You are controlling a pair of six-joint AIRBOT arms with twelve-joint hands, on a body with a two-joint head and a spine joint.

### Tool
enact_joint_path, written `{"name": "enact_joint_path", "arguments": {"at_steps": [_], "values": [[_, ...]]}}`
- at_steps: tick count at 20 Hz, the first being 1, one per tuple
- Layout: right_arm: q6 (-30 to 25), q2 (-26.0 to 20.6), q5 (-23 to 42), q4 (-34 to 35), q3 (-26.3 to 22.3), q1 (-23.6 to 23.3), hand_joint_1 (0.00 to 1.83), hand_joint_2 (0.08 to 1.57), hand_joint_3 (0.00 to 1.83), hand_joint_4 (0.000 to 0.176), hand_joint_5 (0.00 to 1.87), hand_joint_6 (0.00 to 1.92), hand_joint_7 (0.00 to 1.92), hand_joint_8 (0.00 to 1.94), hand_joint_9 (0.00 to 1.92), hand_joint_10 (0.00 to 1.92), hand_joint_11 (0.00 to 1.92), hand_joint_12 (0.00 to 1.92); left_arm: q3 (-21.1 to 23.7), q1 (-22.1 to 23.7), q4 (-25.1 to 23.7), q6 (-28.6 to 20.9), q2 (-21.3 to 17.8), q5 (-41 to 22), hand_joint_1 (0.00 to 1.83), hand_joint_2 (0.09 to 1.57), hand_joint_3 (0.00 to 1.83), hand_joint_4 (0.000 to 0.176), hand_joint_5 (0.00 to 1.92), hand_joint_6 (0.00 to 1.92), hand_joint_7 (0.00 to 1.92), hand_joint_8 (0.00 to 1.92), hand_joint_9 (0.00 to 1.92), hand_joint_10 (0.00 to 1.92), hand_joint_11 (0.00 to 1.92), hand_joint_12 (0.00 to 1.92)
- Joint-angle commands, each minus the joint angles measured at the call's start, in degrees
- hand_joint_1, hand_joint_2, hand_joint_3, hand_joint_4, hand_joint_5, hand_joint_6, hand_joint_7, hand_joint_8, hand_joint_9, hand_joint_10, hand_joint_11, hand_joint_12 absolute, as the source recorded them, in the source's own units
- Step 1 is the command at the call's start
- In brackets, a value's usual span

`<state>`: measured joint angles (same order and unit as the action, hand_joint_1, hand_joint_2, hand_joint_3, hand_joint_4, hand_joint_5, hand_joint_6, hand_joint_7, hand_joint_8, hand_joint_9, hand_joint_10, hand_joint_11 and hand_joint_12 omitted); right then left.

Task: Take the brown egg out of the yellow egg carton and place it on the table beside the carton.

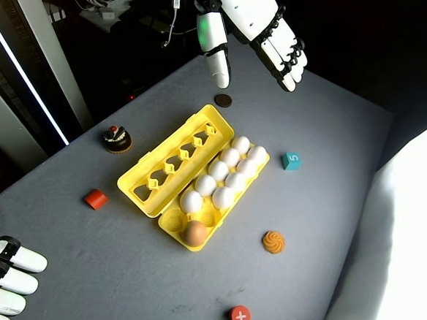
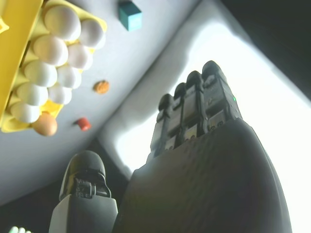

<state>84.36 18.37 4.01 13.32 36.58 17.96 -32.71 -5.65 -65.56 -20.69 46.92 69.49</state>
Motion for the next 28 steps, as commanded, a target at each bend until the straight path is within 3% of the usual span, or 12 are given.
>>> {"name": "enact_joint_path", "arguments": {"at_steps": [1,3,4,6,7,8,12,17,22,28], "values": [[0.0,0.5,6.5,0.3,0.8,-1.1,0.01,0.70,0.00,0.050,0.14,0.01,0.00,0.00,0.00,0.00,0.00,0.00,0.3,0.3,-5.4,0.1,0.0,0.2,0.00,1.17,0.01,0.000,0.00,0.00,0.00,0.00,0.00,0.00,0.00,0.00],[0.0,2.7,2.8,0.3,2.3,-2.5,0.08,0.66,0.00,0.130,0.44,0.02,0.00,0.00,0.00,0.00,0.00,0.00,0.3,0.3,-5.4,0.1,0.0,0.2,0.00,1.18,0.01,0.000,0.00,0.00,0.00,0.00,0.00,0.00,0.00,0.00],[0.0,3.9,2.6,0.3,3.0,-2.6,0.13,0.64,0.00,0.140,0.50,0.03,0.00,0.00,0.00,0.00,0.00,0.00,0.3,0.2,-5.4,0.1,0.0,0.2,0.00,1.18,0.01,0.000,0.00,0.00,0.00,0.00,0.00,0.00,0.00,0.00],[0.0,6.2,2.5,0.3,4.5,-2.8,0.17,0.66,0.00,0.143,0.60,0.02,0.00,0.00,0.00,0.00,0.00,0.00,0.3,0.2,-5.4,0.1,0.0,0.2,0.00,1.17,0.00,0.000,0.00,0.00,0.00,0.00,0.00,0.00,0.00,0.00],[0.0,7.7,2.5,0.4,5.5,-3.1,0.27,0.66,0.00,0.169,0.77,0.03,0.00,0.00,0.00,0.00,0.00,0.00,0.3,0.2,-5.4,0.1,0.0,0.2,0.00,1.18,0.01,0.000,0.00,0.00,0.00,0.00,0.00,0.00,0.00,0.00],[0.0,9.6,2.5,0.9,7.0,-3.6,0.29,0.65,0.00,0.175,0.85,0.02,0.00,0.00,0.00,0.00,0.00,0.00,0.3,0.2,-5.4,0.1,0.0,0.2,0.00,1.18,0.01,0.000,0.00,0.00,0.00,0.00,0.00,0.00,0.00,0.00],[-0.1,15.7,2.4,1.4,12.2,-5.6,0.35,0.65,0.00,0.176,0.97,0.02,0.00,0.00,0.00,0.00,0.00,0.00,0.3,0.2,-5.4,0.1,0.0,0.2,0.00,1.18,0.01,0.000,0.00,0.00,0.00,0.00,0.00,0.00,0.00,0.00],[-2.0,22.5,4.7,1.4,17.7,-6.3,0.42,0.71,0.02,0.176,0.94,0.00,0.00,0.00,0.00,0.00,0.00,0.00,0.3,0.2,-5.4,0.1,0.0,0.2,0.00,1.19,0.01,0.000,0.00,0.00,0.00,0.00,0.00,0.00,0.00,0.00],[-5.0,27.8,8.7,1.4,21.6,-5.5,0.61,0.73,0.01,0.176,0.99,0.01,0.08,0.01,0.00,0.00,0.00,0.00,0.3,0.2,-5.4,0.1,0.0,0.2,0.00,1.19,0.00,0.000,0.01,0.00,0.00,0.00,0.00,0.00,0.00,0.00],[-6.3,36.3,16.8,1.4,28.3,-1.3,0.57,0.75,0.01,0.176,0.94,0.00,0.03,0.00,0.00,0.00,0.00,0.00,0.3,0.2,-5.4,0.1,0.0,0.2,0.00,1.18,0.00,0.000,0.01,0.00,0.00,0.00,0.00,0.00,0.00,0.00]]}}
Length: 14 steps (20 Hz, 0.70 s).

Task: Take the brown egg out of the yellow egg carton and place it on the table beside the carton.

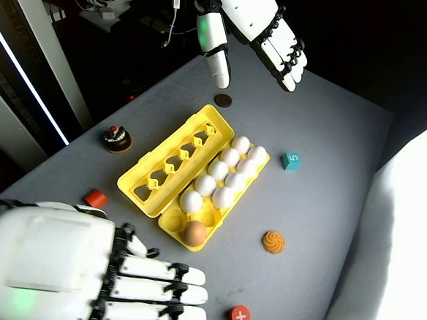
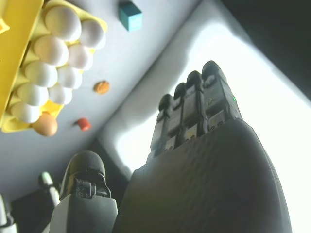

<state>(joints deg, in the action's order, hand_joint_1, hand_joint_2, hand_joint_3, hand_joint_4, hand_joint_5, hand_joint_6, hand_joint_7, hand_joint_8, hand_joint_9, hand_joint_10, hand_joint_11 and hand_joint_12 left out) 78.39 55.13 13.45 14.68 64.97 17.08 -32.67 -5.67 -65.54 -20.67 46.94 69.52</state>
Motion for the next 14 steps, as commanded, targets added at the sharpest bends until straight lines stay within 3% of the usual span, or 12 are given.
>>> {"name": "enact_joint_path", "arguments": {"at_steps": [1,14], "values": [[-0.3,0.8,7.4,0.1,1.1,-0.3,0.57,0.75,0.01,0.176,0.94,0.00,0.03,0.00,0.00,0.00,0.00,0.00,0.3,0.2,-5.5,0.1,0.0,0.1,0.00,1.18,0.00,0.000,0.01,0.00,0.00,0.00,0.00,0.00,0.00,0.00],[0.1,17.2,7.3,-3.0,15.8,1.2,0.51,0.73,0.00,0.176,0.94,0.00,0.05,0.00,0.00,0.00,0.00,0.00,0.4,0.1,-5.4,0.1,0.0,0.1,0.00,1.18,0.00,0.000,0.03,0.01,0.01,0.00,0.00,0.00,0.00,0.00]]}}
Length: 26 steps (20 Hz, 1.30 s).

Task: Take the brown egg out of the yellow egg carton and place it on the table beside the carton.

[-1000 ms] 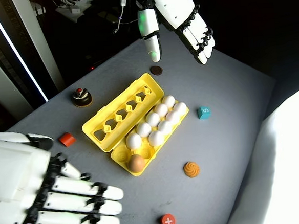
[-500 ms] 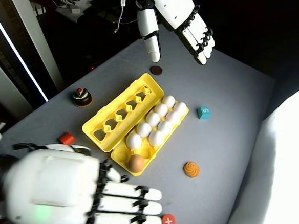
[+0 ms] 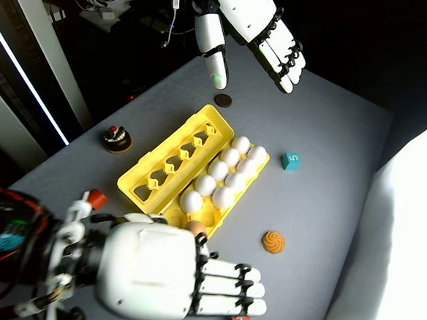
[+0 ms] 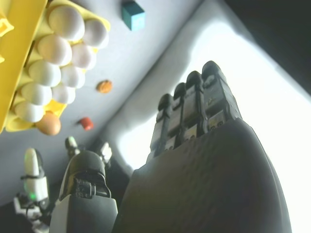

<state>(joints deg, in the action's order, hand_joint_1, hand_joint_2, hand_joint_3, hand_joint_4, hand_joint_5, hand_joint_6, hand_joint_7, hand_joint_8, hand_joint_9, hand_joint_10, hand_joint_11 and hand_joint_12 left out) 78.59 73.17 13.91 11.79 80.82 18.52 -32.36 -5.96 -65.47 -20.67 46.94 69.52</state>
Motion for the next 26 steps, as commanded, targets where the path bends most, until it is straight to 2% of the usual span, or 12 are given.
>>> {"name": "enact_joint_path", "arguments": {"at_steps": [1,7,8,9,11,15,16,17,21,22,23,26], "values": [[-0.1,0.3,7.0,-0.2,1.0,-0.1,0.56,0.72,0.00,0.176,0.97,0.01,0.08,0.01,0.00,0.00,0.00,0.00,0.1,0.4,-5.4,0.1,0.0,0.1,0.00,1.19,0.00,0.000,0.04,0.01,0.01,0.00,0.00,0.00,0.00,0.00],[-0.1,4.8,7.9,-0.5,4.8,-0.2,0.59,0.73,0.00,0.176,0.98,0.01,0.09,0.01,0.00,0.00,0.00,0.00,0.1,0.4,-4.9,0.1,0.0,0.1,0.00,1.18,0.00,0.000,0.01,0.00,0.01,0.00,0.00,0.00,0.00,0.00],[-0.1,5.1,8.0,-0.6,4.9,-0.1,0.64,0.72,0.00,0.162,0.99,0.01,0.12,0.02,0.00,0.00,0.00,0.00,0.1,0.4,-4.9,0.1,0.0,0.1,0.00,1.18,0.00,0.000,0.01,0.00,0.01,0.00,0.00,0.00,0.00,0.00],[-0.1,5.5,8.3,-0.7,4.9,0.1,0.65,0.72,0.00,0.160,0.99,0.01,0.13,0.02,0.00,0.00,0.00,0.00,0.1,0.4,-4.9,0.1,0.0,0.1,0.00,1.18,0.00,0.000,0.01,0.00,0.01,0.00,0.00,0.00,0.00,0.00],[-0.1,6.0,8.6,-1.4,4.9,0.5,0.61,0.72,0.00,0.175,0.99,0.01,0.15,0.02,0.00,0.00,0.00,0.00,0.1,0.4,-4.9,0.1,0.0,0.1,0.00,1.17,0.00,0.000,0.00,0.00,0.00,0.00,0.00,0.00,0.00,0.00],[-0.1,6.3,8.9,-1.4,4.9,1.2,0.61,0.74,0.00,0.175,0.98,0.00,0.08,0.00,0.00,0.00,0.00,0.00,0.1,0.4,-4.9,0.1,0.0,0.1,0.00,1.17,0.00,0.000,0.00,0.00,0.00,0.00,0.00,0.00,0.00,0.00],[-0.1,6.3,8.9,-1.4,4.9,1.3,0.67,0.73,0.00,0.134,1.00,0.01,0.13,0.01,0.00,0.00,0.00,0.00,0.1,0.4,-4.9,0.1,0.0,0.1,0.00,1.18,0.00,0.000,0.01,0.00,0.00,0.00,0.00,0.00,0.00,0.00],[-0.1,6.3,9.0,-1.4,4.9,1.5,0.62,0.75,0.01,0.168,0.99,0.00,0.12,0.01,0.00,0.00,0.00,0.00,0.1,0.4,-4.9,0.1,0.0,0.1,0.00,1.18,0.00,0.000,0.01,0.00,0.00,0.00,0.00,0.00,0.00,0.00],[-0.1,6.3,9.1,-1.6,4.9,1.6,0.68,0.73,0.00,0.167,1.04,0.02,0.14,0.01,0.00,0.00,0.00,0.00,0.1,0.4,-4.9,0.1,0.0,0.1,0.00,1.19,0.00,0.000,0.02,0.01,0.01,0.00,0.00,0.00,0.00,0.00],[-0.1,6.3,9.1,-1.6,5.0,1.7,0.69,0.73,0.00,0.155,1.06,0.01,0.16,0.01,0.00,0.00,0.00,0.00,0.1,0.4,-4.9,0.1,0.0,0.1,0.00,1.18,0.00,0.000,0.02,0.01,0.01,0.00,0.00,0.00,0.00,0.00],[-0.1,6.3,9.1,-1.8,5.0,1.7,0.67,0.74,0.00,0.172,1.08,0.02,0.17,0.01,0.00,0.00,0.00,0.00,0.1,0.4,-4.9,0.1,0.0,0.1,0.00,1.18,0.00,0.000,0.01,0.00,0.01,0.00,0.00,0.00,0.00,0.00],[-0.1,6.2,9.1,-2.0,5.1,1.8,0.68,0.74,0.00,0.175,1.10,0.02,0.17,0.00,0.00,0.00,0.00,0.00,0.1,0.4,-4.9,0.1,0.0,0.1,0.00,1.18,0.00,0.000,0.02,0.00,0.01,0.00,0.00,0.00,0.00,0.00]]}}
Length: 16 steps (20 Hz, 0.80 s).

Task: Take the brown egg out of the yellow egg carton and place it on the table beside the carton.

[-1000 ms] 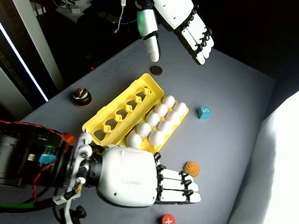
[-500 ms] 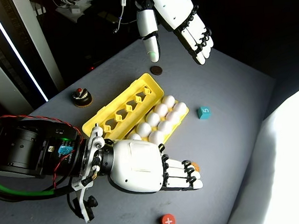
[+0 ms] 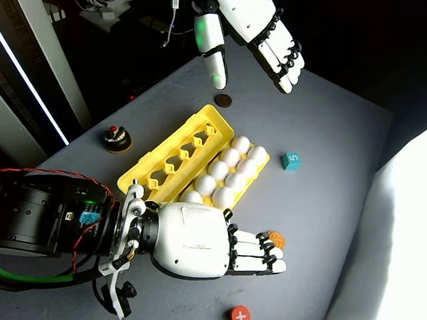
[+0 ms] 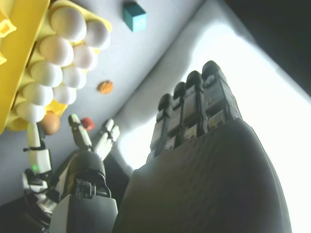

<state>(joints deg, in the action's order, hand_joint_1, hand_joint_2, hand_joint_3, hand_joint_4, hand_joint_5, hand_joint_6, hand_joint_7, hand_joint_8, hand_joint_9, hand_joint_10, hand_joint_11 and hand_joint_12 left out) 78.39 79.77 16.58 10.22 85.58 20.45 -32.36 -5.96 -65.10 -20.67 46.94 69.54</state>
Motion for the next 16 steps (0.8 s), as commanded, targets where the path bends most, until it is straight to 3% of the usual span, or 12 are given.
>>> {"name": "enact_joint_path", "arguments": {"at_steps": [1,3,4,6,7,8,9,10,11,12,14,16], "values": [[0.1,-0.4,6.5,-0.4,0.3,-0.2,0.65,0.75,0.01,0.176,1.08,0.01,0.15,0.00,0.00,0.00,0.00,0.00,0.1,0.4,-5.3,0.1,0.0,0.1,0.00,1.18,0.00,0.000,0.02,0.01,0.01,0.00,0.00,0.00,0.00,0.00],[0.1,-0.4,6.5,-0.4,0.3,-0.2,0.64,0.76,0.01,0.176,1.07,0.01,0.15,0.01,0.00,0.00,0.00,0.00,0.1,0.4,-5.3,0.1,0.0,0.1,0.00,1.18,0.00,0.000,0.03,0.01,0.01,0.00,0.00,0.00,0.00,0.00],[0.1,-0.4,6.5,-0.4,0.3,-0.2,0.70,0.75,0.00,0.141,1.11,0.02,0.19,0.01,0.00,0.00,0.00,0.00,0.1,0.4,-5.3,0.1,0.0,0.1,0.00,1.18,0.00,0.000,0.02,0.00,0.01,0.00,0.00,0.00,0.00,0.00],[0.1,-0.4,6.5,-0.7,0.3,-0.4,0.71,0.74,0.00,0.147,1.13,0.02,0.18,0.01,0.00,0.00,0.00,0.00,0.1,0.4,-5.3,0.1,0.0,0.1,0.00,1.17,0.00,0.000,0.02,0.00,0.02,0.00,0.00,0.00,0.00,0.00],[0.1,-0.5,6.5,-0.7,0.3,-0.4,0.70,0.75,0.00,0.170,1.12,0.01,0.19,0.01,0.00,0.00,0.00,0.00,0.1,0.4,-5.3,0.1,0.0,0.1,0.00,1.17,0.00,0.000,0.02,0.00,0.00,0.00,0.00,0.00,0.00,0.00],[0.1,-0.5,6.5,-0.8,0.3,-0.5,0.71,0.76,0.01,0.169,1.12,0.01,0.20,0.01,0.00,0.00,0.00,0.00,0.1,0.4,-5.3,0.1,0.0,0.1,0.00,1.18,0.00,0.000,0.00,0.00,0.00,0.00,0.00,0.00,0.00,0.00],[0.1,-0.5,6.5,-0.9,0.3,-0.5,0.76,0.77,0.01,0.148,1.13,0.01,0.22,0.01,0.00,0.00,0.00,0.00,0.1,0.4,-5.3,0.1,0.0,0.1,0.00,1.17,0.00,0.000,0.01,0.01,0.00,0.00,0.00,0.00,0.00,0.00],[0.1,-0.5,6.5,-1.0,0.3,-0.4,0.73,0.79,0.02,0.170,1.11,0.00,0.21,0.01,0.00,0.00,0.00,0.00,0.1,0.4,-5.3,0.1,0.0,0.1,0.00,1.17,0.00,0.000,0.02,0.01,0.01,0.00,0.00,0.00,0.00,0.00],[0.1,-0.5,6.5,-1.0,0.3,-0.4,0.77,0.81,0.02,0.131,1.10,0.00,0.19,0.00,0.00,0.00,0.00,0.00,0.1,0.4,-5.3,0.1,0.0,0.1,0.00,1.18,0.00,0.000,0.02,0.01,0.01,0.00,0.00,0.00,0.00,0.00],[0.1,-0.5,6.5,-1.0,0.3,-0.4,0.77,0.81,0.02,0.123,1.10,0.00,0.18,0.00,0.00,0.00,0.00,0.00,0.1,0.4,-5.3,0.1,0.0,0.1,0.00,1.18,0.00,0.000,0.02,0.01,0.01,0.00,0.00,0.00,0.00,0.00],[0.1,-0.5,6.5,-1.0,0.3,-0.4,0.84,0.81,0.01,0.130,1.14,0.02,0.22,0.01,0.00,0.00,0.00,0.00,0.1,0.4,-5.3,0.1,0.0,0.1,0.00,1.18,0.00,0.000,0.03,0.01,0.02,0.01,0.01,0.00,0.00,0.00],[0.1,-0.6,6.5,-1.2,0.3,-0.4,1.07,0.93,0.01,0.171,1.38,0.12,0.23,0.00,0.00,0.00,0.00,0.00,0.1,0.5,-5.3,0.1,0.0,0.1,0.00,1.18,0.00,0.000,0.04,0.01,0.03,0.01,0.01,0.00,0.00,0.00]]}}
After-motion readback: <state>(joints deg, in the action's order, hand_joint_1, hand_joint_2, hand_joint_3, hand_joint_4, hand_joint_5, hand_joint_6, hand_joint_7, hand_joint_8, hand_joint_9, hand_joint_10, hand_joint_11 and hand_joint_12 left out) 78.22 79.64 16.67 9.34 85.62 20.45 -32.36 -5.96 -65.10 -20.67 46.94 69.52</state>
